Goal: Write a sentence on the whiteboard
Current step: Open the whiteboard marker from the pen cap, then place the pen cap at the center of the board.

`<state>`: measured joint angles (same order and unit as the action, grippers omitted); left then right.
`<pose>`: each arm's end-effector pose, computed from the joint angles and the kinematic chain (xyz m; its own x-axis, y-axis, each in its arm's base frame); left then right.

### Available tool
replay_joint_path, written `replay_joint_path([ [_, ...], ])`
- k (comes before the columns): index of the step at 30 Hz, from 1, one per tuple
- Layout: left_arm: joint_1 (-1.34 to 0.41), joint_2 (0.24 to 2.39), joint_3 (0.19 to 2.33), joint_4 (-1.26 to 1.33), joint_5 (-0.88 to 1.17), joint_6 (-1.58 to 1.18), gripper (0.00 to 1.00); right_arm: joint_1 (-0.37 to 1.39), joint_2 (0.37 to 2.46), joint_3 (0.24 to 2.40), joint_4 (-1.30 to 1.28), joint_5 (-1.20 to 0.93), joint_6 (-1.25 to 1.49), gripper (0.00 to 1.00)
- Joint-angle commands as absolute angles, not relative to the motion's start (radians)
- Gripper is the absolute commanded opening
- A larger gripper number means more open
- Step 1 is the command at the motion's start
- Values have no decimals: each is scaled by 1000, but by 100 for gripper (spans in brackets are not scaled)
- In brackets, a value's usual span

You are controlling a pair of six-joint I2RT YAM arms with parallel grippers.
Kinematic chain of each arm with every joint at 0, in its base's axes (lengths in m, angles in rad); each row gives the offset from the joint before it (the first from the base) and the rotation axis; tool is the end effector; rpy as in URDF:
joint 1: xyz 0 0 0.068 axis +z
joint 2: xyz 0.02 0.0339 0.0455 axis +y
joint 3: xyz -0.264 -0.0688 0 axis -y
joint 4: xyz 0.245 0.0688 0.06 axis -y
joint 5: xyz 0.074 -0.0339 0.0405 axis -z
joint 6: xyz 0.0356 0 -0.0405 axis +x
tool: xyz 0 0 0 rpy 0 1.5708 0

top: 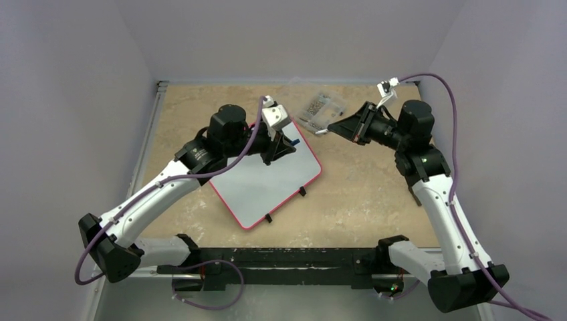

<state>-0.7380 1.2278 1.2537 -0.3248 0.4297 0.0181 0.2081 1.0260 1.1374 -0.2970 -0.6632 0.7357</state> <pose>0.1944 -0.1968 0.3971 -0.2014 0.2054 -0.9577 0.9100 0.4010 -0.1054 0.2110 0.0670 0.4073 -0.6404 0.4053 -0.6524 -0.4384 0.5045 0.7438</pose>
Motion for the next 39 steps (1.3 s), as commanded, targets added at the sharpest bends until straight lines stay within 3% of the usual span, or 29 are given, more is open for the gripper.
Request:
replay_joint_path([
  [1,-749,1241,1250,-286,426,-47,0,204,975,1205,-345,-476,663,0],
  [9,-911,1461,1237,-142,289,-260,0,204,856,1139,-320,-102,617,0],
  [15,-975,1677,1281,-54,232,-384,0,204,864,1079,-245,-235,626,0],
  [22,-1000,1849,1357,-16,190,-478,0,204,826,1071,-191,-239,614,0],
  [32,-1023,1987,1430,20,114,-542,0,204,736,1067,-256,-15,620,0],
  [39,-1025,2038,1424,61,132,-578,10,204,710,1061,-264,37,621,0],
])
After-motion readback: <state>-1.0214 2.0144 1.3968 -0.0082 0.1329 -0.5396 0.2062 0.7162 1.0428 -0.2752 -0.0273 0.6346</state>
